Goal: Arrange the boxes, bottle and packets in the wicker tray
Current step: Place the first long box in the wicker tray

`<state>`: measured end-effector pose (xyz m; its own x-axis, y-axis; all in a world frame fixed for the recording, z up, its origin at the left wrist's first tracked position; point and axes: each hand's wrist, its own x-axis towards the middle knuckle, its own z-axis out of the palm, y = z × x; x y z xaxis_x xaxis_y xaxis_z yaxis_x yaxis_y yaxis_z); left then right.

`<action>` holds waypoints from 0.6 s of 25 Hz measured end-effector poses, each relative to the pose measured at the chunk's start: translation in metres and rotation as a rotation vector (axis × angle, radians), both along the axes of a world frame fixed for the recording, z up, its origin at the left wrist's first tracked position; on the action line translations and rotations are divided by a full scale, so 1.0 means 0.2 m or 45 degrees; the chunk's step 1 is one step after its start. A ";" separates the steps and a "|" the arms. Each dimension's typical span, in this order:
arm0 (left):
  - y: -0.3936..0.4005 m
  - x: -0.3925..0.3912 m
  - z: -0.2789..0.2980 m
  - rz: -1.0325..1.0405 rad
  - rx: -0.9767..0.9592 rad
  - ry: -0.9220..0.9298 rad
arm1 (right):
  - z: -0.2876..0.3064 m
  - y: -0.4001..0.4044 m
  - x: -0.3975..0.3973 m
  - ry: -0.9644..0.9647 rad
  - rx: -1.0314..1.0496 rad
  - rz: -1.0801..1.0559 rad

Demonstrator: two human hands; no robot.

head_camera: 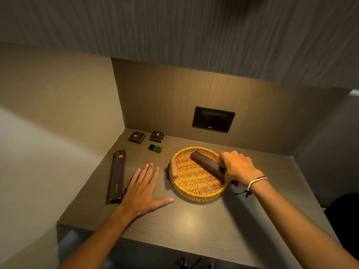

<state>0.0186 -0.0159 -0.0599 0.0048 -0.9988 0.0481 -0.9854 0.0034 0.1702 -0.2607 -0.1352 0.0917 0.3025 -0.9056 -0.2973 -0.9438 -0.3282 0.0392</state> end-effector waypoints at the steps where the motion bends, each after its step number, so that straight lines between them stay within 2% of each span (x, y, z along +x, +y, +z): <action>1: 0.00 0.00 0.00 -0.001 0.000 -0.003 | 0.00 -0.01 0.00 -0.006 0.010 0.006; 7: 0.01 0.00 0.00 0.016 0.004 -0.005 | -0.03 -0.02 0.05 -0.123 0.000 -0.032; 15: 0.02 0.00 0.01 0.007 0.004 0.014 | -0.03 0.01 0.06 -0.041 -0.028 -0.037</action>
<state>0.0179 -0.0128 -0.0579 0.0110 -0.9989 0.0447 -0.9835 -0.0028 0.1807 -0.2488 -0.1326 0.0858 0.2847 -0.9205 -0.2675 -0.9539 -0.2996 0.0157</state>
